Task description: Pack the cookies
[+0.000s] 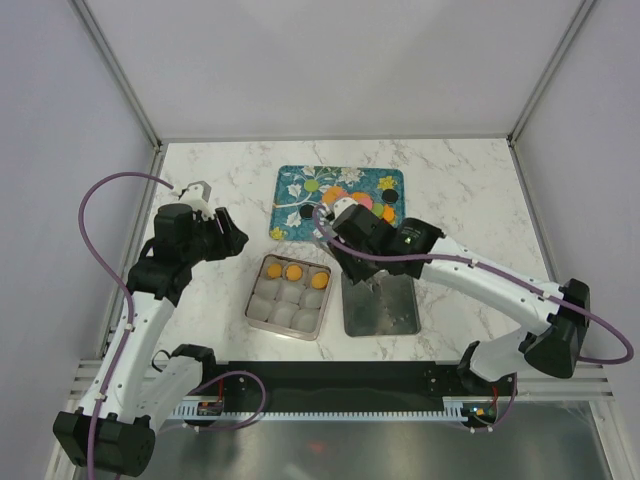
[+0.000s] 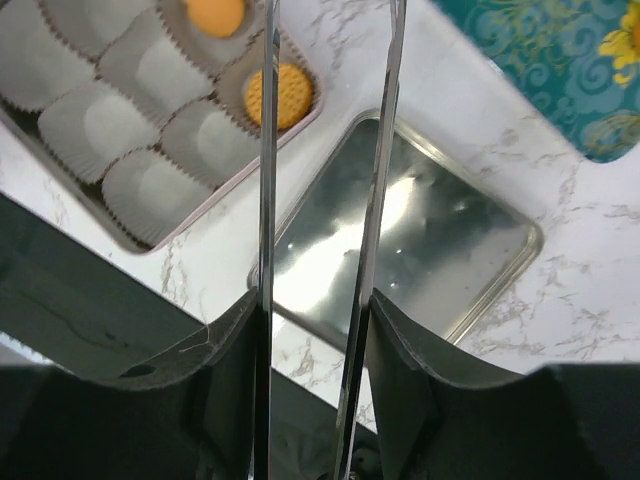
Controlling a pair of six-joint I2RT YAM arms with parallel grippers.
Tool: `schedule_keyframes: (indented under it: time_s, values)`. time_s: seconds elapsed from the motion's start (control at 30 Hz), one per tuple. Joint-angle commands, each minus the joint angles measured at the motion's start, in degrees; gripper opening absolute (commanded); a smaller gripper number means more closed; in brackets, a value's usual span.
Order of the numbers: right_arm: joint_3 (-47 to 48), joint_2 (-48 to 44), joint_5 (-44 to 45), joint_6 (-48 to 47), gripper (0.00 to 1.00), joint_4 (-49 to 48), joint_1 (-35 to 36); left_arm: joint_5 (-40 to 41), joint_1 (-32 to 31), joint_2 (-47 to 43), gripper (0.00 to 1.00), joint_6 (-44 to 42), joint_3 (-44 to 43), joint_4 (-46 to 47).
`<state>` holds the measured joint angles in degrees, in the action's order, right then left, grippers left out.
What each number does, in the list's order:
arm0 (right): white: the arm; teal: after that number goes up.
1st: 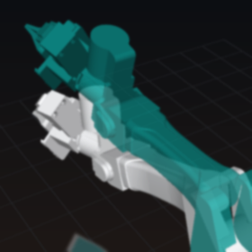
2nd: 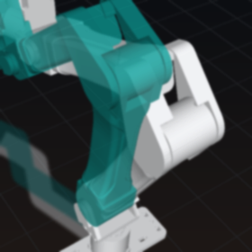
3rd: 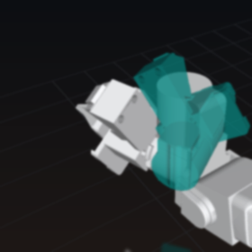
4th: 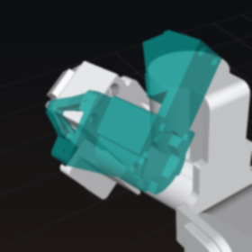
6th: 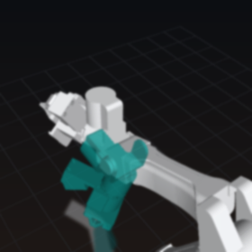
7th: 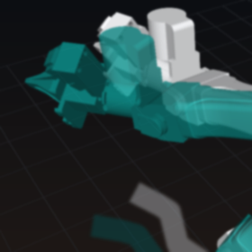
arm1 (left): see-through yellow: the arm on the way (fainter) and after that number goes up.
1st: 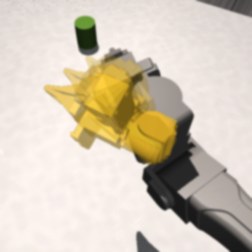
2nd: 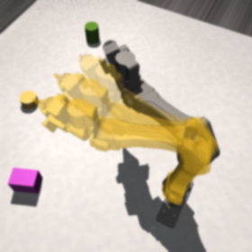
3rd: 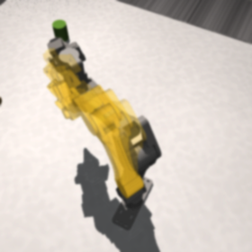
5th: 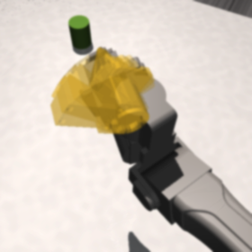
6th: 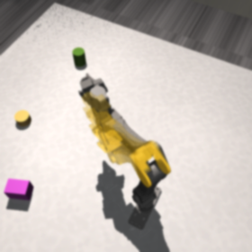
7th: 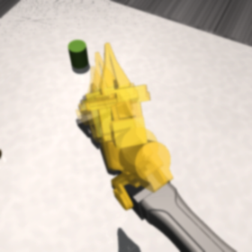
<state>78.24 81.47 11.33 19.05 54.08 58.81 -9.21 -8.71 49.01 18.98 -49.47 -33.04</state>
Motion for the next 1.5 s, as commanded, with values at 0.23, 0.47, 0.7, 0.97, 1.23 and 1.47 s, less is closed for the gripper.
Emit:
schedule_keyframes:
  time_s: [0.23, 0.47, 0.7, 0.97, 1.23, 1.47]
  values:
    - [0.6, 3.8, 1.7, -5.4, 0.5, -6.5, -23.2, -1.4, 0.1, -0.6, 0.6, -0.3, 0.1, 1.8]
    - [-2.6, 5.6, 3.5, -5.9, 0.52, -8.6, -30.8, -1.6, -1.3, 0.0, 0.59, -0.2, 0.1, 1.9]
    - [-6.6, 5.8, 1.2, -4.9, 0.52, -10.6, -31.4, -1.8, -2.3, 0.6, 0.6, -0.2, -0.1, 1.9]
    - [-9.8, 6.2, -0.6, -5.0, 0.52, -12.5, -31.4, -1.7, -2.5, 0.5, 0.59, -0.2, 0.0, 1.9]
    - [-9.4, 8.5, -1.1, -5.1, 0.51, -13.9, -31.4, -1.4, -2.5, 0.6, 0.59, -0.2, 0.1, 2.0]
    - [-7.7, 10.5, -1.2, -5.2, 0.45, -13.9, -31.3, -1.2, -2.6, 0.5, 0.59, -0.3, 0.1, 1.9]
